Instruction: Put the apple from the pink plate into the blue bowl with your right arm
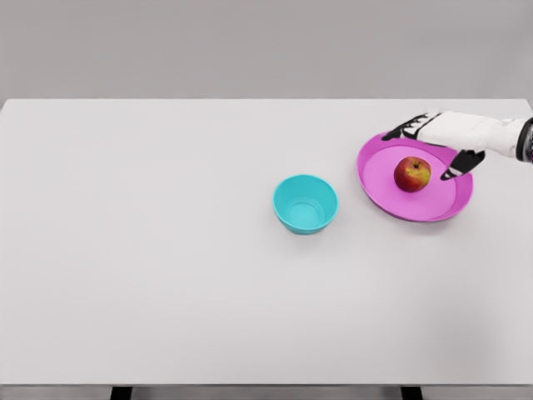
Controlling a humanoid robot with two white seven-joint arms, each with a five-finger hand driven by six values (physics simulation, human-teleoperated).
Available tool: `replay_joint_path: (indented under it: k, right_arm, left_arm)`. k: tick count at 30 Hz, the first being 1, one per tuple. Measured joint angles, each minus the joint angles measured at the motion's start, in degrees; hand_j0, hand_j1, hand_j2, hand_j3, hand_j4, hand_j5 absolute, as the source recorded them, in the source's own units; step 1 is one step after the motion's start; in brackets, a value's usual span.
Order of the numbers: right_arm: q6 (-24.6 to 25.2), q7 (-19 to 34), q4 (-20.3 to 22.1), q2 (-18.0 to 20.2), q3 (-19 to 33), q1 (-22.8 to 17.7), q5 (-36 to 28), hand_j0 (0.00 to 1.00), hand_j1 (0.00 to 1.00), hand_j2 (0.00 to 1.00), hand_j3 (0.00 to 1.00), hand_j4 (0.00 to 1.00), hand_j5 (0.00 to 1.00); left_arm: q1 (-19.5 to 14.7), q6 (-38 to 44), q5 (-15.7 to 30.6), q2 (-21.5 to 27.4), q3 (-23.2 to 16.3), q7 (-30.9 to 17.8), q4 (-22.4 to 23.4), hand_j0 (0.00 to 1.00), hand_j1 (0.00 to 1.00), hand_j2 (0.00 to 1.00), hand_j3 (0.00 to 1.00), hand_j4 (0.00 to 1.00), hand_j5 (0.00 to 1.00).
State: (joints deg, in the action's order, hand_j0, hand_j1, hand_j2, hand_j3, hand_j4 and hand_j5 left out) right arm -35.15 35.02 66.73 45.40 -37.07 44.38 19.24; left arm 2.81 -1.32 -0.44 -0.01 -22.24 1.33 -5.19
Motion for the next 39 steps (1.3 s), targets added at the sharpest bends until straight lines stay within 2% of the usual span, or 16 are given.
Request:
replay_joint_path:
  k: [8,15,25,26,28,30,34,39]
  right_arm:
    - [0.0,0.0,-4.06,-1.43,-1.31,0.09,1.35,1.0,1.0,1.0,1.0,1.0,1.0]
    - [0.0,0.0,-6.18,-2.94,-3.88,0.53,1.83,1.0,1.0,1.0,1.0,1.0,1.0]
    - [0.01,0.0,-9.17,-3.44,-4.37,0.7,1.91,1.0,1.0,1.0,1.0,1.0,1.0]
    - [0.01,0.0,-9.32,-3.47,-4.37,0.7,1.91,0.91,0.91,0.91,0.91,0.91,0.91]
    - [0.01,0.0,-9.5,-3.54,-4.38,0.7,1.91,0.65,0.65,0.65,0.65,0.65,0.65]
    - [0.07,-0.05,-9.53,-3.57,-4.36,0.7,1.78,0.54,0.54,0.54,0.54,0.54,0.54]
    - [0.03,-0.02,-9.49,-3.6,-4.38,0.7,1.88,0.43,0.43,0.43,0.43,0.43,0.43]
    - [0.01,-0.04,-9.36,-3.55,-4.34,1.41,1.9,0.42,0.42,0.42,0.42,0.42,0.42]
  left_arm:
    - [0.0,0.0,0.0,0.0,0.0,0.0,0.0,1.0,1.0,1.0,1.0,1.0,1.0]
    - [0.0,0.0,0.0,0.0,0.0,0.0,0.0,1.0,1.0,1.0,1.0,1.0,1.0]
    - [0.0,0.0,0.0,0.0,0.0,0.0,0.0,1.0,1.0,1.0,1.0,1.0,1.0]
    - [0.0,0.0,0.0,0.0,0.0,0.0,0.0,1.0,1.0,1.0,1.0,1.0,1.0]
    - [0.0,0.0,0.0,0.0,0.0,0.0,0.0,1.0,1.0,1.0,1.0,1.0,1.0]
    - [0.0,0.0,0.0,0.0,0.0,0.0,0.0,1.0,1.0,1.0,1.0,1.0,1.0]
    - [0.0,0.0,0.0,0.0,0.0,0.0,0.0,1.0,1.0,1.0,1.0,1.0,1.0]
    - [0.0,0.0,0.0,0.0,0.0,0.0,0.0,1.0,1.0,1.0,1.0,1.0,1.0]
